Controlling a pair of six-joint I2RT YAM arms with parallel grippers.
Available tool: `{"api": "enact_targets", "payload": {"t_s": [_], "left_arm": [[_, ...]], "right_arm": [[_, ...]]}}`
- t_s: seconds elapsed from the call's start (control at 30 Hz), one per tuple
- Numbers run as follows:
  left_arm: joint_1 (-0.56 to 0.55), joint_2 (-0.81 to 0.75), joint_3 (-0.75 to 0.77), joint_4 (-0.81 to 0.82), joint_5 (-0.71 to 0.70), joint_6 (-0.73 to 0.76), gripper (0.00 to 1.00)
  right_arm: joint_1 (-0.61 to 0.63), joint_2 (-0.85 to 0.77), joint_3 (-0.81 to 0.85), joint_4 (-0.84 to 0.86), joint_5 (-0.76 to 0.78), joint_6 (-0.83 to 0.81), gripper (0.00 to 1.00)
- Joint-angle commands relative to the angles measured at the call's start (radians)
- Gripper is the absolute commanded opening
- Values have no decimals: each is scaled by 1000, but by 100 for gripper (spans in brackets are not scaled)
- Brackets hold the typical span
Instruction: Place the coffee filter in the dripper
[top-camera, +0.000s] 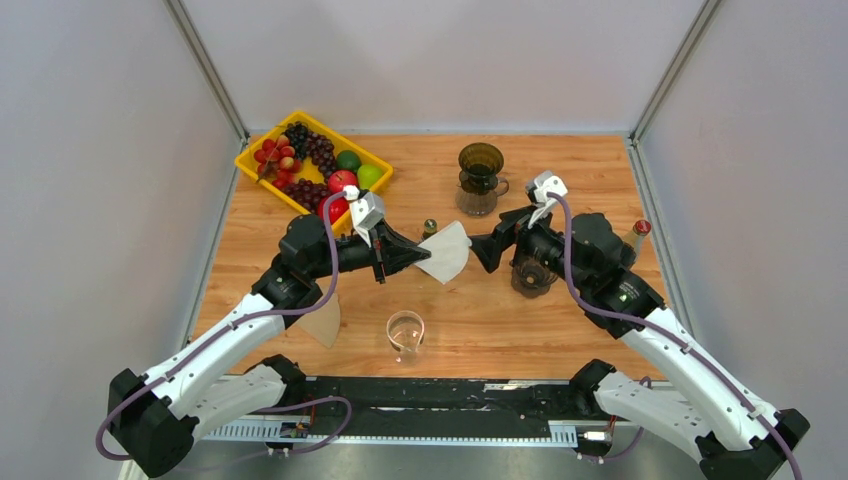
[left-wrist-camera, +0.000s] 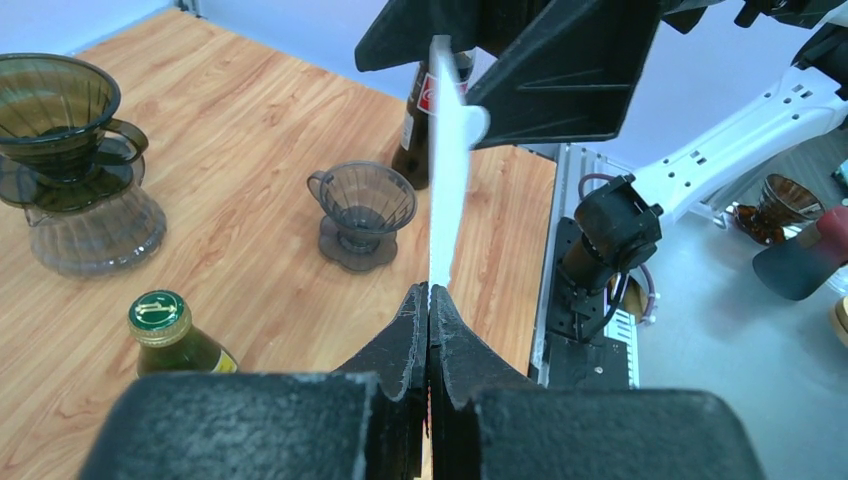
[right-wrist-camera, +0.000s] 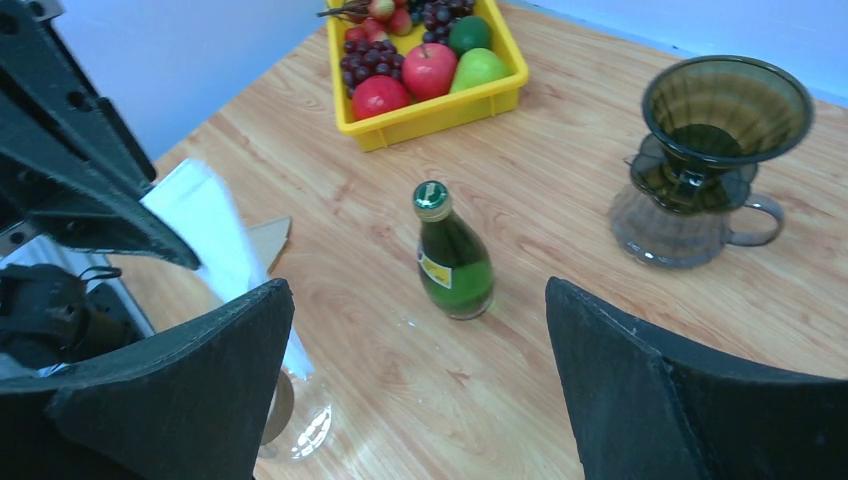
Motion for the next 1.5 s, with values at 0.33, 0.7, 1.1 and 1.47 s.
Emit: {"api": "enact_targets", "payload": {"t_s": [0.33,0.7,1.1,1.47], "left_arm": [[-4,-16,-7,70,-8,-52,0],[-4,-20,-6,62,-9,-57,0],[-4,-21,-6,57,-1,-58,0],[-4,-10,-6,63,10,-60,0]], "right_arm": [[-1,-29,-18,65,-158,-3,100],[-1,-93,-30,56,24,9,100],[-1,-72,-10,59,-143,-22,100],[-2,-46,3,82,-257,-24,100]]}}
